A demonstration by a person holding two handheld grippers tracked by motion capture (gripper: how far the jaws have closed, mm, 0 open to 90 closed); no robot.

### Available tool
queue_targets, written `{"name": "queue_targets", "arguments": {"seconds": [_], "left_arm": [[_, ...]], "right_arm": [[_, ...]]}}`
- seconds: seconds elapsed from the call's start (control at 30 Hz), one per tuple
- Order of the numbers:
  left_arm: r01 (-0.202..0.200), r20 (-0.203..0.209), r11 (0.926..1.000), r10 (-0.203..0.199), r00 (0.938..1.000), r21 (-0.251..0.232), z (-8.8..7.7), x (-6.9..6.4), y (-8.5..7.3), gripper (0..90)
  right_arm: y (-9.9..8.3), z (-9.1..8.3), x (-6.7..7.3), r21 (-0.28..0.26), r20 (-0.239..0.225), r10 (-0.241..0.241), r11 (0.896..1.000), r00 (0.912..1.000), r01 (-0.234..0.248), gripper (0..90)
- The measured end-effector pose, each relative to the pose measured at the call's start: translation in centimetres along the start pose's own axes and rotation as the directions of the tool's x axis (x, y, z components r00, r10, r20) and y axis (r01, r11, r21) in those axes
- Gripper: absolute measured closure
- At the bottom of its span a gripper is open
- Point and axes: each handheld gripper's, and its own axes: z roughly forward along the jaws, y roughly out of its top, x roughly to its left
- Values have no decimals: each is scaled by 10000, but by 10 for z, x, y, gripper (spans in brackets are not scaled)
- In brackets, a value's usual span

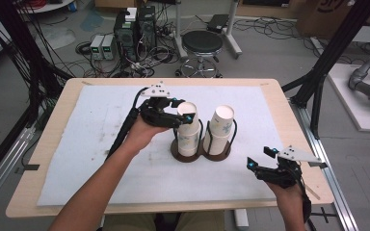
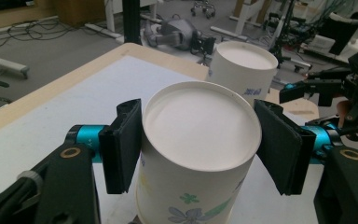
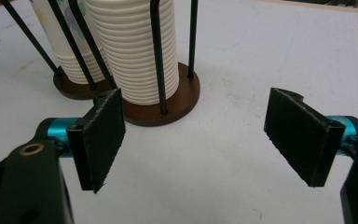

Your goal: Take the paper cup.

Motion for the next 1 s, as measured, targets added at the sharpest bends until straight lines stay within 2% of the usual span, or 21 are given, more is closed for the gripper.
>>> {"name": "queue_targets", "arguments": {"seconds": [0.17, 0.27, 0.37, 0.6, 0.73, 1.0], "left_arm": [[351, -45, 9981, -354, 9994, -513, -18, 6, 4, 356], [593, 68, 9940, -589, 9982, -914, -32, 10, 5, 358], [601, 53, 9913, -599, 9982, -1175, -49, 13, 5, 359], [399, -251, 9928, -430, 9988, -1132, -83, 19, -8, 359], [393, -226, 9915, -424, 9988, -1243, -97, 21, -19, 359], [380, -216, 9931, -406, 9989, -1107, -105, 21, -42, 358]], "right_arm": [[0, 1, 1, -12, 6, -33, 10000, 10000, 33, 210], [0, 2, 2, 20, -6, -21, 10000, 10000, 21, 210], [1, 3, 3, 31, -25, -44, 10000, 10000, 44, 210], [2, 4, 6, 26, -116, -161, 9999, 9998, 161, 210], [3, 5, 9, -14, -180, -240, 9997, 9995, 240, 210], [2, 3, 12, -129, -273, -241, 9996, 9993, 238, 209]]}}
